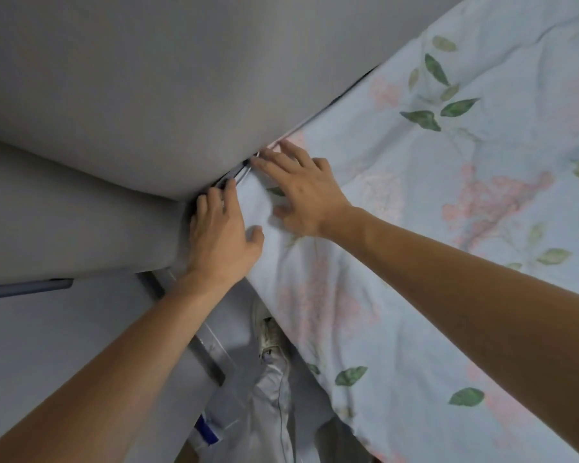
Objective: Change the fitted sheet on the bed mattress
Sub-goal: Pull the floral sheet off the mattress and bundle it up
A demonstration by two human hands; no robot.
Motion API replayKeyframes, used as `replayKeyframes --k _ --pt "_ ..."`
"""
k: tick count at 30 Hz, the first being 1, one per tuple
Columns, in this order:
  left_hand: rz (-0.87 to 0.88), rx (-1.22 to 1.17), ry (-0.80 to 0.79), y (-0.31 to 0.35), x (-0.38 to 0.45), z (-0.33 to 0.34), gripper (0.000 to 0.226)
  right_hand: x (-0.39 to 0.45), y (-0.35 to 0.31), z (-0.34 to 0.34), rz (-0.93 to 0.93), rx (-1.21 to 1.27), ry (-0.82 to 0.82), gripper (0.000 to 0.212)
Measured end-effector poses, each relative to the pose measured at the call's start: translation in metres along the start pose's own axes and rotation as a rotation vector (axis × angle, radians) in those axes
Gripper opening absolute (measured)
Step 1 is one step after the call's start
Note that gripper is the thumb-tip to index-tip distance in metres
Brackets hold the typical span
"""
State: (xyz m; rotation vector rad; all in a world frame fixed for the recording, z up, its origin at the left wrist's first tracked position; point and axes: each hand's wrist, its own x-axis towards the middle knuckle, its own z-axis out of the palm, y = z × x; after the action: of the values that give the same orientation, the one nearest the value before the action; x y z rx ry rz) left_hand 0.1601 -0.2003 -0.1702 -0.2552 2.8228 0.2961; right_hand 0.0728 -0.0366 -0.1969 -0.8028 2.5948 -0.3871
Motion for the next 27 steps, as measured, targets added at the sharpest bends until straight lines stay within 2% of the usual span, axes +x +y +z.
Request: replayKeyframes --k 5,8,11,15,17,20,24,27 --pt "-0.008 -0.021 -0.021 -0.011 -0.007 0.006 0.066 0.003 -0.001 0.006 -0.09 -0.055 0.107 0.083" --pt "-0.001 -0.068 -0.072 -0.009 -0.01 0.009 0.05 0.005 -0.011 0.01 -0.087 -0.042 0.127 0.057" --pt "-0.014 -0.114 -0.089 -0.001 -0.011 0.009 0.029 0.001 -0.016 0.012 -0.147 -0.09 0.257 0.021" --pt "0.011 -0.139 0.017 -0.007 -0.025 0.017 0.014 -0.025 0.004 0.022 -0.251 0.0 0.272 0.01" --pt "0.036 -0.148 0.078 -0.013 -0.039 0.022 0.021 -0.047 0.01 0.024 -0.238 0.092 0.252 0.009" --pt "0.115 -0.161 0.074 -0.017 -0.057 0.028 0.037 -0.074 0.003 0.026 -0.177 0.084 0.219 0.017" --pt "0.173 -0.207 0.019 -0.012 -0.072 0.035 0.044 -0.078 0.001 0.024 -0.106 0.093 0.007 0.057" --pt "0.236 -0.182 -0.012 -0.009 -0.082 0.041 0.052 -0.076 -0.001 0.017 -0.135 0.081 -0.144 0.059"
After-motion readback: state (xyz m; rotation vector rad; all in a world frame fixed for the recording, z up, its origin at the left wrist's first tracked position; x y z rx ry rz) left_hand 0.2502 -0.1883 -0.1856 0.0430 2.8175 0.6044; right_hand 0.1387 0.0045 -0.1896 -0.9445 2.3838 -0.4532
